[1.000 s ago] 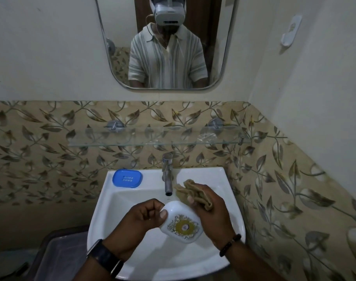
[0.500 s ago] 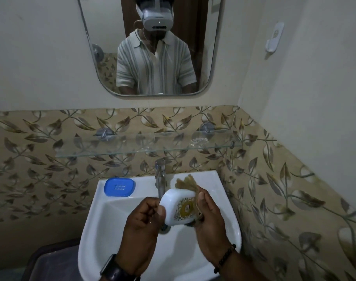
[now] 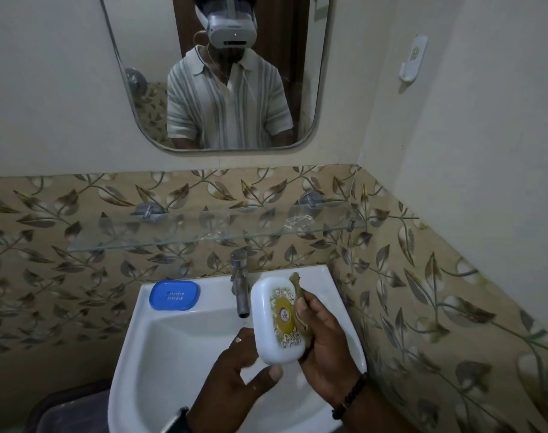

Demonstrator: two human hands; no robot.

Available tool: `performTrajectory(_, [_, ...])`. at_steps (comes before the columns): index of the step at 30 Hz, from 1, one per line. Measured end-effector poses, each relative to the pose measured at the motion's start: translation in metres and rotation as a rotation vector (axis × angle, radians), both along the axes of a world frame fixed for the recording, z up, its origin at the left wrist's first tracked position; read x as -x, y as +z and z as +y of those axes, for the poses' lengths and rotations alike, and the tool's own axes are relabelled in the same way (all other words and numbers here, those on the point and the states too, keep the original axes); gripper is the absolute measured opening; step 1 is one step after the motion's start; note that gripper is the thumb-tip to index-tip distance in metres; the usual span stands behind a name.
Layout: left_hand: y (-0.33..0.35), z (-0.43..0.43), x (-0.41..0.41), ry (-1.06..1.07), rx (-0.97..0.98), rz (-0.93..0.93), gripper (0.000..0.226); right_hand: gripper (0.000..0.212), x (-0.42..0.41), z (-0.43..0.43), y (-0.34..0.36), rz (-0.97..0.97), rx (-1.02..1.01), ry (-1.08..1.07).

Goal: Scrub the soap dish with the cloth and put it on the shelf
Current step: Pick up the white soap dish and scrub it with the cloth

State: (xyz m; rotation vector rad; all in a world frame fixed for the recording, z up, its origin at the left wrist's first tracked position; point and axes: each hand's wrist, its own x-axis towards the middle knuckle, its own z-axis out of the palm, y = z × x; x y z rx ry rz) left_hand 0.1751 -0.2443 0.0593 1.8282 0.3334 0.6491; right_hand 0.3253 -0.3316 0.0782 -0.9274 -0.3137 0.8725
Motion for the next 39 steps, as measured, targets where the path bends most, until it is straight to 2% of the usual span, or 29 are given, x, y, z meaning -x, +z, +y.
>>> performTrajectory(2, [0.006, 0.012, -0.002, 0.008, 0.357, -0.079, 0.065, 0.062, -0.011, -0.003, 0.005, -0.161, 0.031, 0.101])
performTrajectory(3, [0.01, 0.018, -0.002, 0.023, 0.528, -0.103, 0.071, 0.058, -0.015, -0.004, 0.008, -0.249, 0.053, 0.151])
performTrajectory(5, [0.016, 0.029, -0.003, 0.016, 0.689, -0.084, 0.069, 0.045, -0.025, -0.008, 0.009, -0.439, 0.115, 0.22])
performTrajectory(8, [0.021, 0.037, -0.005, -0.029, 0.701, -0.014, 0.059, 0.04, -0.033, -0.008, 0.014, -0.745, 0.199, 0.231])
performTrajectory(11, [0.024, 0.036, -0.013, 0.026, 0.743, -0.088, 0.043, 0.038, -0.032, 0.0, 0.002, -1.094, 0.272, -0.048])
performTrajectory(13, [0.023, 0.028, -0.02, 0.084, 0.801, -0.127, 0.032, 0.035, -0.019, 0.006, -0.013, -1.147, 0.321, -0.315])
performTrajectory(15, [0.021, 0.018, -0.028, 0.115, 0.825, -0.134, 0.034, 0.038, 0.002, 0.009, -0.033, -1.118, 0.341, -0.447])
performTrajectory(17, [0.015, 0.012, -0.034, 0.129, 0.815, -0.126, 0.031, 0.042, 0.025, 0.011, -0.05, -1.262, 0.294, -0.437])
performTrajectory(19, [0.012, 0.009, -0.033, 0.105, 0.784, -0.081, 0.018, 0.042, 0.037, 0.009, -0.056, -1.441, 0.189, -0.382])
performTrajectory(22, [0.008, 0.011, -0.027, 0.09, 0.713, -0.008, 0.039, 0.04, 0.023, 0.007, -0.036, -1.725, 0.156, -0.271])
performTrajectory(23, [0.008, 0.011, -0.026, 0.094, 0.712, -0.017, 0.033, 0.041, 0.015, 0.006, -0.027, -1.748, 0.185, -0.215])
performTrajectory(24, [0.009, 0.01, -0.025, 0.096, 0.708, -0.047, 0.018, 0.043, 0.006, 0.005, -0.023, -1.724, 0.22, -0.169])
performTrajectory(25, [0.013, 0.009, -0.025, 0.091, 0.714, -0.089, 0.016, 0.043, -0.001, 0.004, -0.021, -1.656, 0.251, -0.149])
performTrajectory(27, [0.019, 0.008, -0.023, 0.088, 0.728, -0.153, 0.052, 0.042, -0.008, 0.005, -0.022, -1.405, 0.289, -0.165])
performTrajectory(28, [0.025, 0.009, -0.022, 0.087, 0.719, -0.172, 0.061, 0.041, -0.007, 0.007, -0.02, -1.23, 0.293, -0.18])
performTrajectory(30, [0.03, 0.015, -0.017, 0.088, 0.639, -0.16, 0.065, 0.04, -0.005, 0.007, -0.013, -0.845, 0.257, -0.148])
performTrajectory(32, [0.032, 0.021, -0.011, 0.08, 0.516, -0.124, 0.061, 0.041, -0.007, 0.004, -0.009, -0.578, 0.224, -0.062])
performTrajectory(35, [0.035, 0.03, -0.001, 0.057, 0.397, -0.079, 0.052, 0.04, -0.012, -0.002, -0.006, -0.439, 0.166, 0.045])
performTrajectory(39, [0.031, 0.042, 0.007, 0.047, 0.288, -0.006, 0.026, 0.06, -0.019, -0.009, 0.0, -0.479, 0.055, 0.032])
